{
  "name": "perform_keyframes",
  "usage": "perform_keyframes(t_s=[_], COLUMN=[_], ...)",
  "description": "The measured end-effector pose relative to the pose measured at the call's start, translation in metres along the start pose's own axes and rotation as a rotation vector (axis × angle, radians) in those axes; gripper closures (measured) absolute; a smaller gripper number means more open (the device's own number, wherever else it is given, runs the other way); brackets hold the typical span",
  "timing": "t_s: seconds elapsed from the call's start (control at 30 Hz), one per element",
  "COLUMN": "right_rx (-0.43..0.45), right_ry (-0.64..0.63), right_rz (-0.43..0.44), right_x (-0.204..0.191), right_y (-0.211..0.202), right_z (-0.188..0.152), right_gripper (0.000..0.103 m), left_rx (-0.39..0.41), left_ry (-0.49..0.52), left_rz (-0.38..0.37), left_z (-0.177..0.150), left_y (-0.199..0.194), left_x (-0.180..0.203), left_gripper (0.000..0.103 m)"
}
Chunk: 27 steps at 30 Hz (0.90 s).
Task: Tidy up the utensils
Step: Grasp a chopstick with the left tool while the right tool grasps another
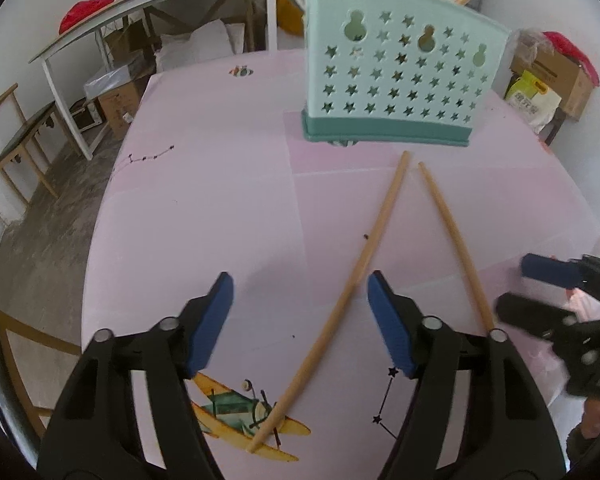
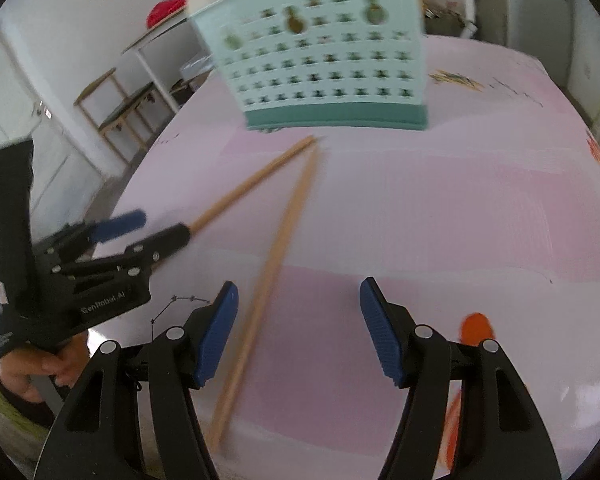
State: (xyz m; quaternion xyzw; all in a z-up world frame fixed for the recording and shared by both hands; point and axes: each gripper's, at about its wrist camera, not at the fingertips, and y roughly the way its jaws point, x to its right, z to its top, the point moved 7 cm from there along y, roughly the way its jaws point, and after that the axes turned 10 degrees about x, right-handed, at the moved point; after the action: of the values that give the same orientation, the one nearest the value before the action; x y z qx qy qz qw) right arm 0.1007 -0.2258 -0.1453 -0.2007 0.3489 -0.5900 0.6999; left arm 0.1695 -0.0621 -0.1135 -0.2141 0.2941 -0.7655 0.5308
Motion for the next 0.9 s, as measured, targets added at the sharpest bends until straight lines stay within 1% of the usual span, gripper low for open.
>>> perform_keyframes(t_s=[0.03, 0.13, 0.17, 0.2, 0.23, 0.27, 0.3, 0.37, 0.43, 0.6, 0.77, 0.87, 0.9], right_rx=[-0.003, 0.001, 0.001, 0.001, 0.000, -0.003, -0.008, -0.012, -0.011, -0.014, -0.024, -0.035, -0.038], right_ry=[-0.028, -0.084, -0.103, -0.116, -0.121, -0.122, -0.118, -0.105, -0.089, -0.026, 0.020, 0.058, 0.074], right_rz=[-0.012, -0.043, -0.060, -0.072, -0.079, -0.089, -0.092, -0.098, -0.108, -0.141, -0.173, -0.166, -0.157], right_x=[-0.005, -0.013, -0.016, -0.017, -0.017, -0.018, -0.018, -0.016, -0.013, 0.001, 0.020, 0.031, 0.034], right_y=[0.002, 0.006, 0.008, 0.009, 0.009, 0.009, 0.010, 0.009, 0.008, 0.002, -0.003, -0.003, -0.004], right_z=[-0.001, 0.000, 0.000, 0.001, 0.001, 0.002, 0.002, 0.003, 0.003, 0.003, 0.004, 0.005, 0.006], right_gripper=[0.049, 0.061, 0.064, 0.069, 0.077, 0.081, 0.088, 0.093, 0.095, 0.096, 0.096, 0.096, 0.096], left_rx=[0.004, -0.009, -0.012, -0.018, -0.019, -0.020, -0.021, -0.016, -0.011, -0.013, -0.040, -0.073, -0.086], left_ry=[0.003, -0.002, -0.003, -0.001, 0.012, 0.025, 0.043, 0.070, 0.097, 0.100, 0.043, -0.011, -0.037], left_rz=[-0.010, -0.054, -0.065, -0.075, -0.073, -0.074, -0.078, -0.076, -0.069, -0.072, -0.061, -0.072, -0.087], left_z=[0.001, -0.002, -0.003, -0.005, -0.005, -0.007, -0.008, -0.011, -0.013, -0.018, -0.027, -0.034, -0.035], left_y=[-0.001, 0.001, 0.002, 0.002, 0.001, 0.001, 0.000, -0.002, -0.004, -0.011, -0.022, -0.030, -0.034], left_x=[0.001, 0.004, 0.006, 0.008, 0.011, 0.013, 0.016, 0.021, 0.023, 0.019, 0.001, -0.007, -0.010], left_gripper=[0.045, 0.062, 0.066, 0.069, 0.075, 0.081, 0.083, 0.089, 0.093, 0.095, 0.096, 0.095, 0.095])
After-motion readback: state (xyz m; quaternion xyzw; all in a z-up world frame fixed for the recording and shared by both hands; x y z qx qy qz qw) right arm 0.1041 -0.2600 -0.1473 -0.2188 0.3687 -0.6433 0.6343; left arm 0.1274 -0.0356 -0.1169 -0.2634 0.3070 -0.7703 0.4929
